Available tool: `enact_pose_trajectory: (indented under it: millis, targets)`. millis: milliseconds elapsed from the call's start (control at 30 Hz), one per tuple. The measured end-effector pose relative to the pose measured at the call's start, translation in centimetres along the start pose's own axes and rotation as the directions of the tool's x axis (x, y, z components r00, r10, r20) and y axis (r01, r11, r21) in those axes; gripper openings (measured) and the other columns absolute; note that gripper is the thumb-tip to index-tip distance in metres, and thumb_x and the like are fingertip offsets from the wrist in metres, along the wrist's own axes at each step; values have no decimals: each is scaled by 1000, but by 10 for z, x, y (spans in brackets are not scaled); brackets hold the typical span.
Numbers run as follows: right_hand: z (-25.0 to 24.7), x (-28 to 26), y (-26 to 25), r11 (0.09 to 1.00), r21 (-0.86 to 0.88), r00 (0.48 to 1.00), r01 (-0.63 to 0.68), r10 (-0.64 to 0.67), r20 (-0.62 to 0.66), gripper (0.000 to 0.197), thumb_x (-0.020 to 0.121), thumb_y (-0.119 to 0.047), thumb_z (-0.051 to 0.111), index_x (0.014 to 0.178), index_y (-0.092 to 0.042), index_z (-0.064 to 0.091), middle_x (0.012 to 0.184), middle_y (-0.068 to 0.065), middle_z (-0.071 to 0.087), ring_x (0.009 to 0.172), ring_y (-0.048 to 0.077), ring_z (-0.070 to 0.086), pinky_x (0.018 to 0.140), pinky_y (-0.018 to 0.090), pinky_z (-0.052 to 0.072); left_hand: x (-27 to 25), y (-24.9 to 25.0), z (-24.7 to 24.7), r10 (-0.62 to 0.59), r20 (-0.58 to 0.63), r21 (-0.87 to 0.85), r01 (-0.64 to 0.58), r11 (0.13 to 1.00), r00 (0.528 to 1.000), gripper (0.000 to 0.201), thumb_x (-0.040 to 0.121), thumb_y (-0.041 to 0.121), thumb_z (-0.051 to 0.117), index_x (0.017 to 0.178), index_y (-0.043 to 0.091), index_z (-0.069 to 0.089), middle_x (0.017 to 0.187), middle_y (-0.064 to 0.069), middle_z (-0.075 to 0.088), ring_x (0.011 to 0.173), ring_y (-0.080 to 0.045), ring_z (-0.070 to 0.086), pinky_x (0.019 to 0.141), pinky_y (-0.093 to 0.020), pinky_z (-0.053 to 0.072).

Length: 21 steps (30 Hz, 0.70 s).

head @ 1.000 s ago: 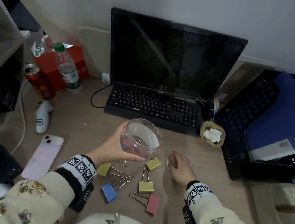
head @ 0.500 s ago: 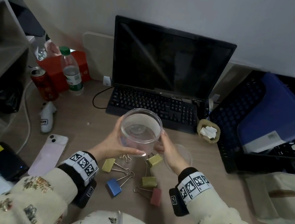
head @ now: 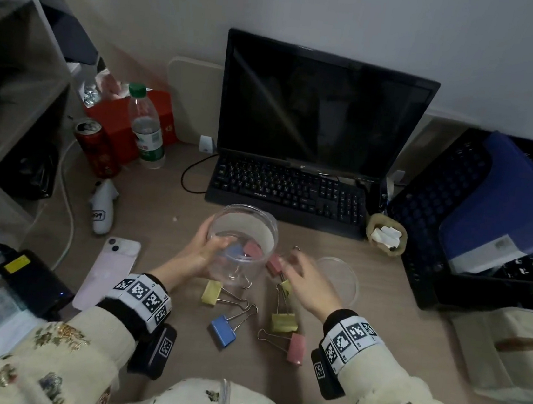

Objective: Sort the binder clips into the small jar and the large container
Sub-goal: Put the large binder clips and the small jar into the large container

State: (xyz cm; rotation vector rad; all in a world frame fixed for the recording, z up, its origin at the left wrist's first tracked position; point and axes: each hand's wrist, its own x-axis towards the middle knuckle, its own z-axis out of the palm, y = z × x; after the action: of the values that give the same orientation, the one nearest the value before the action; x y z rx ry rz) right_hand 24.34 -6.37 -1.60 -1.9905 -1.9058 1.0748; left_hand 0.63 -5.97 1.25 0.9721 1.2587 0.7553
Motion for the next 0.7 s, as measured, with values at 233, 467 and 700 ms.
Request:
enact_pose_trajectory:
  millis: [233, 467, 700]
  targets:
    - [37, -23, 21, 845, -478, 954, -239, 297, 49, 82, 71, -79, 52, 128, -20, 47, 129, 2, 53, 115, 25, 56, 90, 35, 45, -5, -18, -8, -7, -25, 89, 9, 996, 1000, 97, 75, 61, 60, 153, 36, 8, 157, -3, 26, 136, -21, 37, 109, -39, 35]
    - [44, -22, 21, 885, -382, 953, -265, 302, 38, 46, 76, -48, 61, 108, -15, 56, 107, 6, 66, 95, 24, 63, 76, 30, 50, -5, -24, -9, 10, 59, 115, -17, 993, 998, 96, 66, 60, 61, 148, 49, 11, 158, 3, 22, 140, -25, 33, 110, -55, 37]
    - [-1, -20, 9, 963, -67, 962, -260, 264, 65, 35, 75, -41, 67, 102, -21, 57, 96, 1, 66, 85, 22, 66, 74, 34, 54, 2, -27, -10, 3, 52, 104, -9, 995, 999, 101, 62, 64, 63, 149, 45, 15, 157, 2, 26, 139, -25, 35, 109, -55, 38]
